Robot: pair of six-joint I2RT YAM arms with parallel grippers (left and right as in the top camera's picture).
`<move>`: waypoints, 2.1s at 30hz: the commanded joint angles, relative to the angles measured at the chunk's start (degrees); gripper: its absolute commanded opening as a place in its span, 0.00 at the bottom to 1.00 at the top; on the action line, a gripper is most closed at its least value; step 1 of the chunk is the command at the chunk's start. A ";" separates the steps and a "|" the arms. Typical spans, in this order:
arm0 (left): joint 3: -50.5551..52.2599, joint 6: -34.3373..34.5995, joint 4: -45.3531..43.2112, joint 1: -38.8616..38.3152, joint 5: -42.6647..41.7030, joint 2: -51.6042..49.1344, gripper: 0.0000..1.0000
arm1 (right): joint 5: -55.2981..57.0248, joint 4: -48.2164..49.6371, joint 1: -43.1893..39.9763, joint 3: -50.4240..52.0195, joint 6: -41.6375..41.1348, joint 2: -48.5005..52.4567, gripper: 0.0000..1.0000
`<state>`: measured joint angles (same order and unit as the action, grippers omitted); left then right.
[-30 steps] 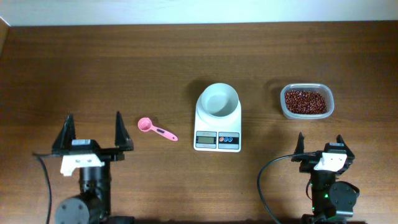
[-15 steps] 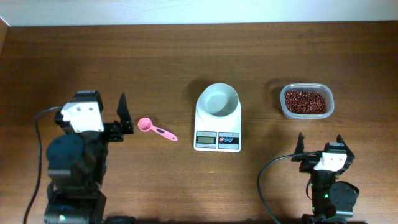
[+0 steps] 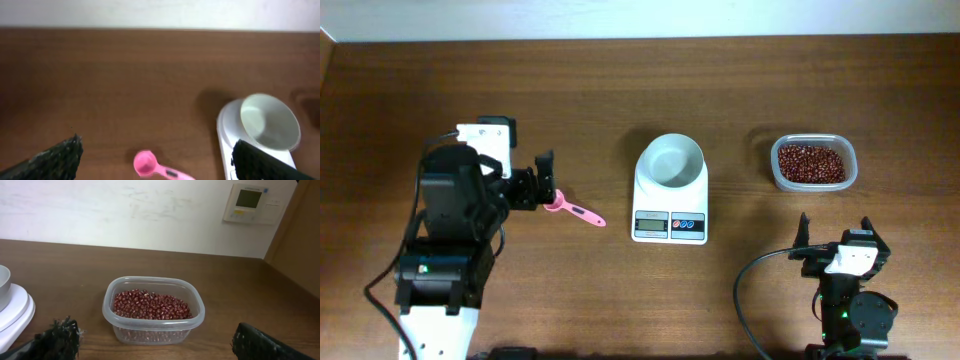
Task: Scoop and weigh 50g on scale
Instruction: 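Open the left gripper and move it toward the pink scoop handle, then close the left gripper on the pink scoop and lift it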
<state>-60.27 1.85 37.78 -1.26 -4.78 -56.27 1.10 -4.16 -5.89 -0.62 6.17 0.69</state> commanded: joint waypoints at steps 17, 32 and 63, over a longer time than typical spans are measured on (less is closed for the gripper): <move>-1.92 2.01 5.40 0.31 -6.43 -5.92 0.99 | 1.09 -0.37 0.26 0.31 0.07 -0.22 0.99; -1.90 2.01 9.49 0.31 -6.38 -13.38 0.99 | 1.09 -0.37 0.26 0.31 0.07 -0.22 0.98; -1.70 42.95 8.13 0.31 7.61 -32.92 0.88 | 1.09 -0.37 0.26 0.31 0.04 -0.22 0.99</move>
<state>-61.23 44.10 46.02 -1.26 0.97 -87.88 1.10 -4.16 -5.89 -0.62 6.17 0.69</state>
